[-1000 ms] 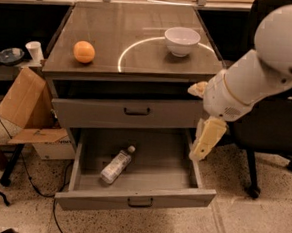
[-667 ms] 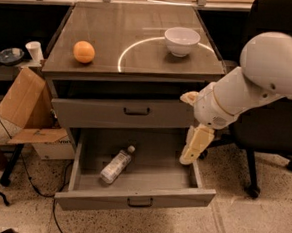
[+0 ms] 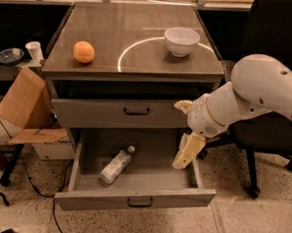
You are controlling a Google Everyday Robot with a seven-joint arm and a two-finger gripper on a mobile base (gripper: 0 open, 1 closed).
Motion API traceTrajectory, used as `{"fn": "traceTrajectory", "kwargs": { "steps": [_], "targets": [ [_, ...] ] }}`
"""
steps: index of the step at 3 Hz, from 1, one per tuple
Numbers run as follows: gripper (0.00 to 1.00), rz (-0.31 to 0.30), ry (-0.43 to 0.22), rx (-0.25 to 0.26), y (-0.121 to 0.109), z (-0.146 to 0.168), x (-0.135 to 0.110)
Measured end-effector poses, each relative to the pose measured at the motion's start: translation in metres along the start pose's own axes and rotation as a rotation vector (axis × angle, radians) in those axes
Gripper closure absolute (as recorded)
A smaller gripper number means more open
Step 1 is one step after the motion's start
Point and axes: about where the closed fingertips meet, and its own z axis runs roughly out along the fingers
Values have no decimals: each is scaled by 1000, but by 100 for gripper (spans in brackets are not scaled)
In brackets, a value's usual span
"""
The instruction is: Pick blue plastic bottle from middle drawer and place on counter
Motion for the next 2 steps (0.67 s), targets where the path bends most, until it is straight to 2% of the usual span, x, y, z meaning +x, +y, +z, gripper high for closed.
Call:
{"fn": "traceTrajectory", "kwargs": {
  "steps": [1, 2],
  "targets": [
    [0, 3, -24, 2, -1, 9, -1],
    [0, 6, -71, 33, -11, 37, 2]
  ]
}}
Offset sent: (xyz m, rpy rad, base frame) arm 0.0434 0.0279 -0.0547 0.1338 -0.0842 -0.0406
